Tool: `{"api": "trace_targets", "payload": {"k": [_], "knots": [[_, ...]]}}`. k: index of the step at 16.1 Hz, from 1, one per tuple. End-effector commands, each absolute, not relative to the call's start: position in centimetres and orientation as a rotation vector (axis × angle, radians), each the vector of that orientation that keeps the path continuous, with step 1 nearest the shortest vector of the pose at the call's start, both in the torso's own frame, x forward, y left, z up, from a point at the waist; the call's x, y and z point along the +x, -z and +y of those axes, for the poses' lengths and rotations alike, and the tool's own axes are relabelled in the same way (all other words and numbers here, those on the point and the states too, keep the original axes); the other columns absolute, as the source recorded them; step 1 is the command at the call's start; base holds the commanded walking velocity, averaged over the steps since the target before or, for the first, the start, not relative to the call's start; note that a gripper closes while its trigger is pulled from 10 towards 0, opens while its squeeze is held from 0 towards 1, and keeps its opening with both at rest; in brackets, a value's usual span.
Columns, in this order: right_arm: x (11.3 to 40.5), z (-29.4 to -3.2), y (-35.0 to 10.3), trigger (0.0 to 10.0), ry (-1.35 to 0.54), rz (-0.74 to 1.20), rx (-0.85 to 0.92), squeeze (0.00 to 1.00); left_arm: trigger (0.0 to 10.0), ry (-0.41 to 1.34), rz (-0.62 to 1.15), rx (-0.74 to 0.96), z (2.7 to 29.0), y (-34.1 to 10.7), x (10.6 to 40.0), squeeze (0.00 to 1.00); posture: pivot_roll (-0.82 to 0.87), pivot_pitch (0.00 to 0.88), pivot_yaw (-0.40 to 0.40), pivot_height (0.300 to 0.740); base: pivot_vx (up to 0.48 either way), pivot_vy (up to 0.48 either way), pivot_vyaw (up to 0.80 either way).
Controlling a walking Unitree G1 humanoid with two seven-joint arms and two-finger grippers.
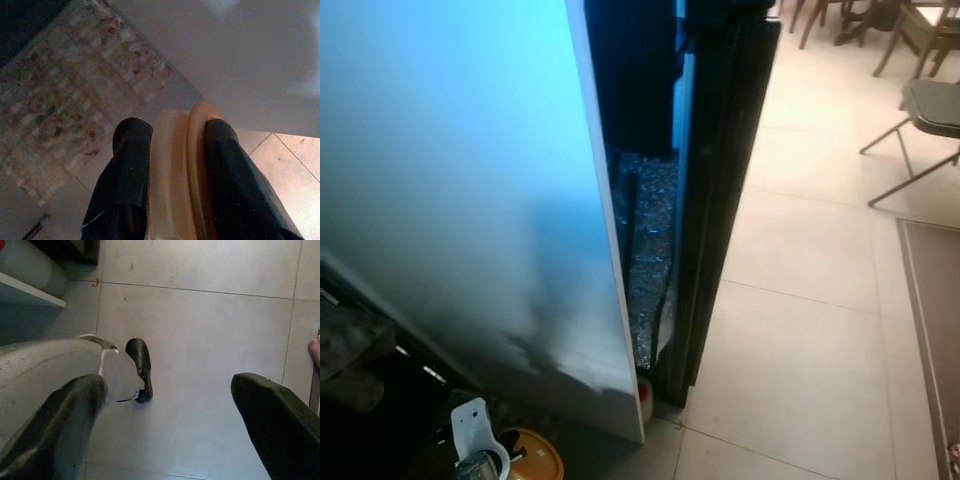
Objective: Restocking fridge
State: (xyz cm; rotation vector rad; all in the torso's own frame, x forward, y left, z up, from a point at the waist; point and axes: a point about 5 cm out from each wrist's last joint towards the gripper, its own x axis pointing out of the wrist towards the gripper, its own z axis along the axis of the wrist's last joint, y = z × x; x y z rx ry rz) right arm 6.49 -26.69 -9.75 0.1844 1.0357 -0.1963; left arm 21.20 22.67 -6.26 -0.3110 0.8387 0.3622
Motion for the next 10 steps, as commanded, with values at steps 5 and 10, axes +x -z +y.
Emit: {"api": "trace_targets", "payload": {"k": [5, 10], "knots": [[5.42, -26.61, 9.99, 10.0, 0.226, 1.064, 0.203, 0.00, 10.0, -0.361, 0.868, -0.279, 23.14, 6.68, 20.28, 0.00, 0.01, 0.032, 0.102, 0.740, 0.000, 0.340, -0.32], [5.48, -26.87, 9.86, 10.0, 0.287, 1.025, 0.205, 0.00, 10.0, -0.347, 0.867, -0.275, 23.05, 6.68, 20.31, 0.00, 0.01, 0.037, 0.105, 0.740, 0.000, 0.000, -0.31]]}}
